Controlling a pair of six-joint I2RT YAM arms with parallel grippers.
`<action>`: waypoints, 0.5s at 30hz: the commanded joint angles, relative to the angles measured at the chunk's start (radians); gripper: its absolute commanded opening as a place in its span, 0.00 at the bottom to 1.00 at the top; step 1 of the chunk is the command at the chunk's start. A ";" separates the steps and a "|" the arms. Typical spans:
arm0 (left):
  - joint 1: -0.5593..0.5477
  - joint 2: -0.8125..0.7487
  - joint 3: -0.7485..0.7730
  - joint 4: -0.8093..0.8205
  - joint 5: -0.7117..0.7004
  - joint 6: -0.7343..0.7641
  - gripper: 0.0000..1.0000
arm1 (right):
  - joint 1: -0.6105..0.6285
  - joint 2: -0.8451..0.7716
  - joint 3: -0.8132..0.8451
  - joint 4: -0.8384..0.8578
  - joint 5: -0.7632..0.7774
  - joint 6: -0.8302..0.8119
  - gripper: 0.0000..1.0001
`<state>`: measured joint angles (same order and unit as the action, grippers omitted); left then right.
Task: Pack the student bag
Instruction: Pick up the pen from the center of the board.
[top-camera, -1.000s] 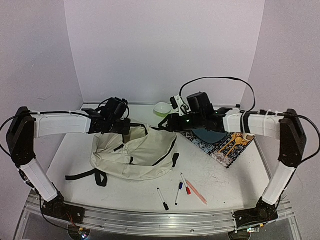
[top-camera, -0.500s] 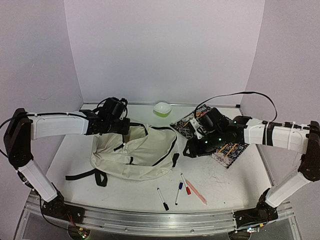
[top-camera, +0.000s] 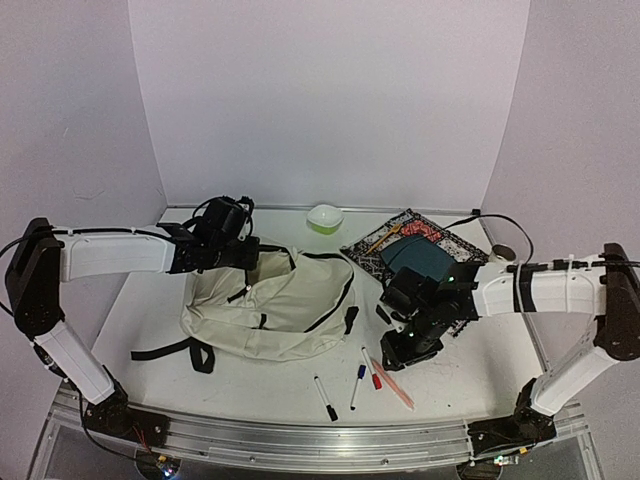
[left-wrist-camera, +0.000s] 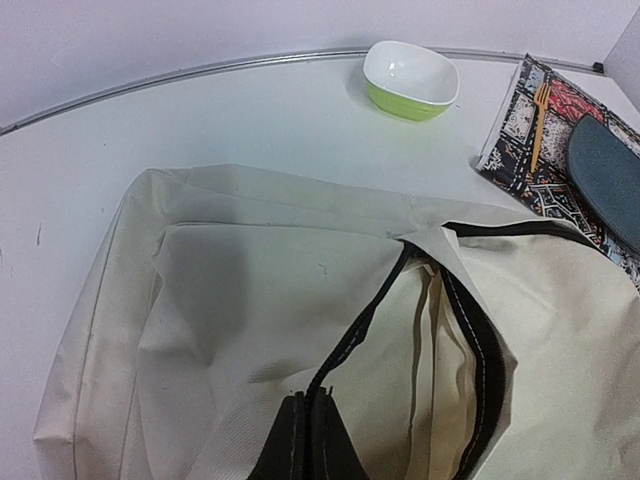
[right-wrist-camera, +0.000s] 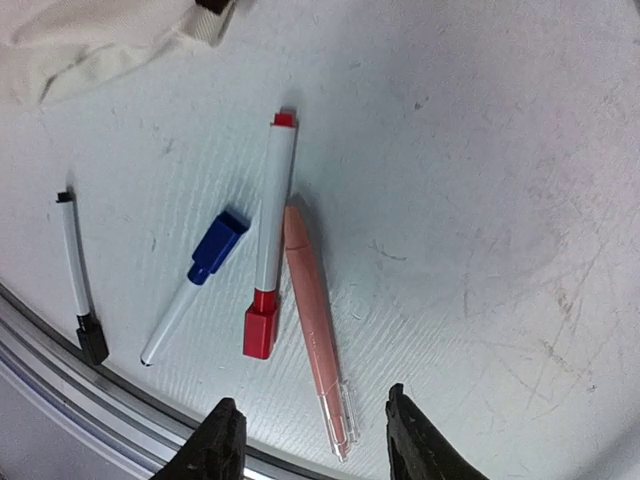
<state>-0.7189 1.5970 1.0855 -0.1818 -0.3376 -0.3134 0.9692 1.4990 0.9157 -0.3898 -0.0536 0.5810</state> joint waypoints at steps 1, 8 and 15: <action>0.004 -0.047 0.001 0.070 -0.006 -0.006 0.00 | 0.022 0.064 -0.003 -0.086 0.026 0.023 0.46; 0.004 -0.051 0.000 0.073 0.003 -0.009 0.00 | 0.042 0.133 0.008 -0.090 0.016 0.009 0.36; 0.004 -0.050 0.002 0.072 0.006 -0.007 0.00 | 0.069 0.202 0.032 -0.099 0.007 0.001 0.32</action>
<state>-0.7189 1.5970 1.0840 -0.1806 -0.3311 -0.3138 1.0218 1.6616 0.9171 -0.4065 -0.0511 0.5905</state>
